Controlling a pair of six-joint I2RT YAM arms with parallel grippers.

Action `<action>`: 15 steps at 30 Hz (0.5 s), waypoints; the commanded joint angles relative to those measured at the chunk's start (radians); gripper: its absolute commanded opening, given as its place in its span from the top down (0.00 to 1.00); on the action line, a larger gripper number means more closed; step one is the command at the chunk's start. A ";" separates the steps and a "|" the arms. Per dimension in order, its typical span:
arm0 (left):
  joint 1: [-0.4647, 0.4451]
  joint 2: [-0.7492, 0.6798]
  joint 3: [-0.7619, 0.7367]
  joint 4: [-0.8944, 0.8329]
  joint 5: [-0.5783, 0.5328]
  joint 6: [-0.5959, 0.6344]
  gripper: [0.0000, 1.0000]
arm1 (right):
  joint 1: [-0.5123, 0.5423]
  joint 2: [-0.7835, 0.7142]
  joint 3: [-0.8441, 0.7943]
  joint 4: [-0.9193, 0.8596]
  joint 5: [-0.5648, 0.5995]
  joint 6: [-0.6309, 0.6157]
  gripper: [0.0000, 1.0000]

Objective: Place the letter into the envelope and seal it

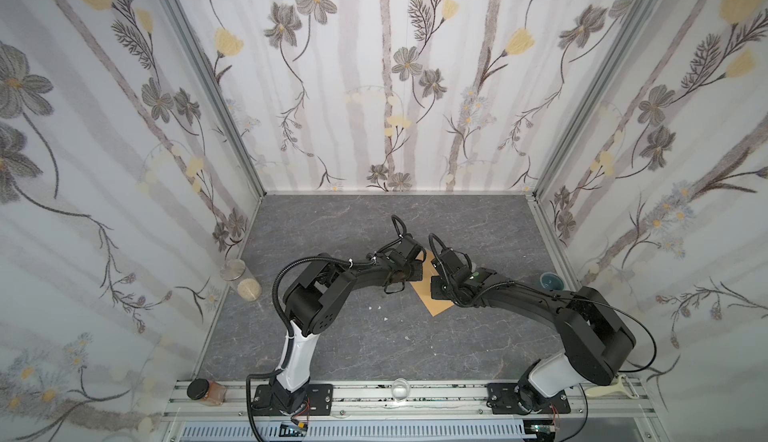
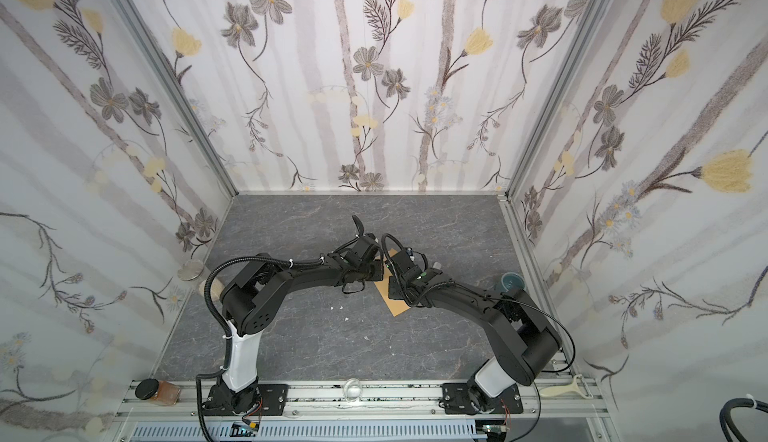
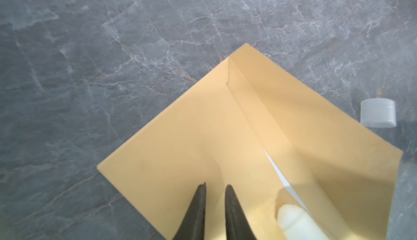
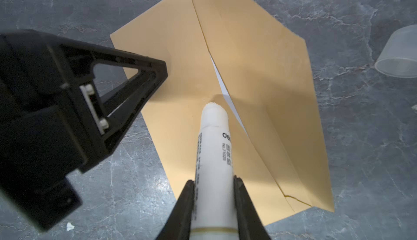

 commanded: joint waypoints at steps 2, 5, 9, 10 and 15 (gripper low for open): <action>-0.002 0.004 0.026 -0.103 -0.039 0.015 0.80 | -0.004 -0.015 -0.017 0.004 -0.018 0.024 1.00; -0.001 0.025 0.083 -0.148 -0.081 0.039 0.80 | -0.012 -0.037 -0.028 -0.003 -0.031 0.027 1.00; -0.002 0.058 0.130 -0.182 -0.098 0.055 0.80 | -0.019 -0.041 -0.032 -0.011 -0.046 0.024 1.00; -0.002 0.063 0.141 -0.189 -0.106 0.056 0.80 | -0.021 -0.038 -0.031 -0.012 -0.053 0.024 1.00; 0.004 0.072 0.179 -0.218 -0.131 0.075 0.79 | -0.035 -0.033 -0.009 -0.042 -0.075 0.020 1.00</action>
